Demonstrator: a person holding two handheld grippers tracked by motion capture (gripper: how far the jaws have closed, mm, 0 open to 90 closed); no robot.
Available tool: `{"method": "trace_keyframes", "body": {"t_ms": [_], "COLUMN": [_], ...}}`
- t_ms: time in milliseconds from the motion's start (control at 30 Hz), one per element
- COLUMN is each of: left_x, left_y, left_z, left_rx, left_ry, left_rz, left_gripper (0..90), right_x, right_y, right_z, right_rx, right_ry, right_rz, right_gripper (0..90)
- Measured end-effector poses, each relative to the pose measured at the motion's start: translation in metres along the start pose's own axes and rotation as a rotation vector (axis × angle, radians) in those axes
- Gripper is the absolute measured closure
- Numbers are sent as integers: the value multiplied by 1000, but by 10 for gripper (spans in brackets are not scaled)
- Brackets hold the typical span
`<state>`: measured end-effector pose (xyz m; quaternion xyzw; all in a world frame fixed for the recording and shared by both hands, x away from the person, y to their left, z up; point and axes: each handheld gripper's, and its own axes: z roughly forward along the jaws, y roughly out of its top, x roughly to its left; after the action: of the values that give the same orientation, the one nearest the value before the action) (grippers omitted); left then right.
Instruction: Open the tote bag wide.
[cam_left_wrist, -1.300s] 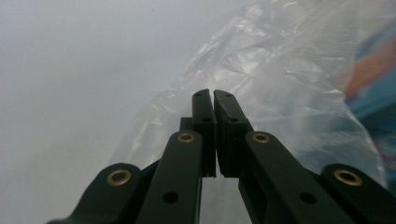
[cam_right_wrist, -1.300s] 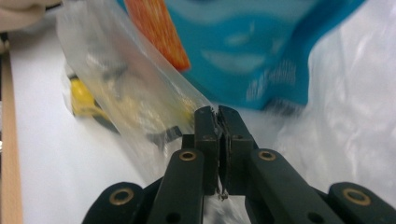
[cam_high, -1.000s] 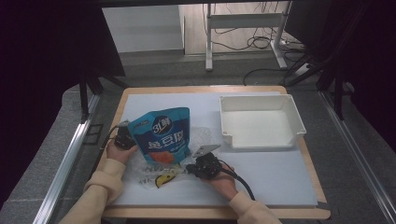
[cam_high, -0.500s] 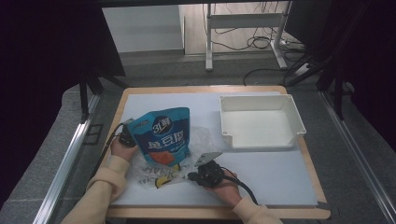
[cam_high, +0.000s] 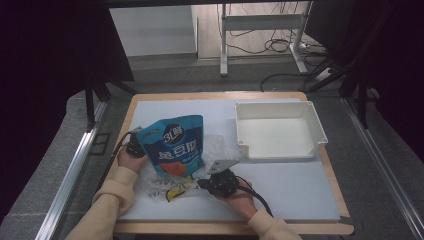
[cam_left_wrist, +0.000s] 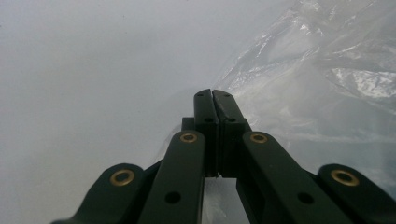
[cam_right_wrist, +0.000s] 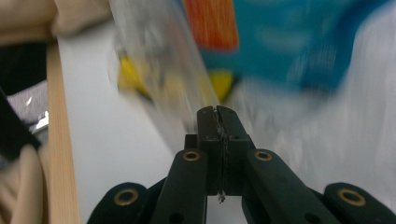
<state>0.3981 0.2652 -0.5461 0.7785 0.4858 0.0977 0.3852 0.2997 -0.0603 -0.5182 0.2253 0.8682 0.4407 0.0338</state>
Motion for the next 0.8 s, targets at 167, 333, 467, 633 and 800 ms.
{"method": "trace_keyframes", "body": {"t_ms": [167,333,467,633,800], "left_x": [-1,0,0,0,0], "left_y": [0,0,0,0,0], "left_z": [-1,0,0,0,1], "left_rx": [0,1,1,1,3], "left_ry": [-1,-3,-2,-3,-3], "left_rz": [4,6,5,6,7], "left_gripper": [894,895,895,895,896], "right_x": [6,10,18,30,40], "right_y": [21,22,22,19,18], "right_z": [20,42,55,69,71], "right_rx": [-21,7,28,65,67], "right_ry": [3,20,51,89,131], "right_rz": [-23,-4,-17,-34,-70], "right_gripper": [882,883,883,886,888]}}
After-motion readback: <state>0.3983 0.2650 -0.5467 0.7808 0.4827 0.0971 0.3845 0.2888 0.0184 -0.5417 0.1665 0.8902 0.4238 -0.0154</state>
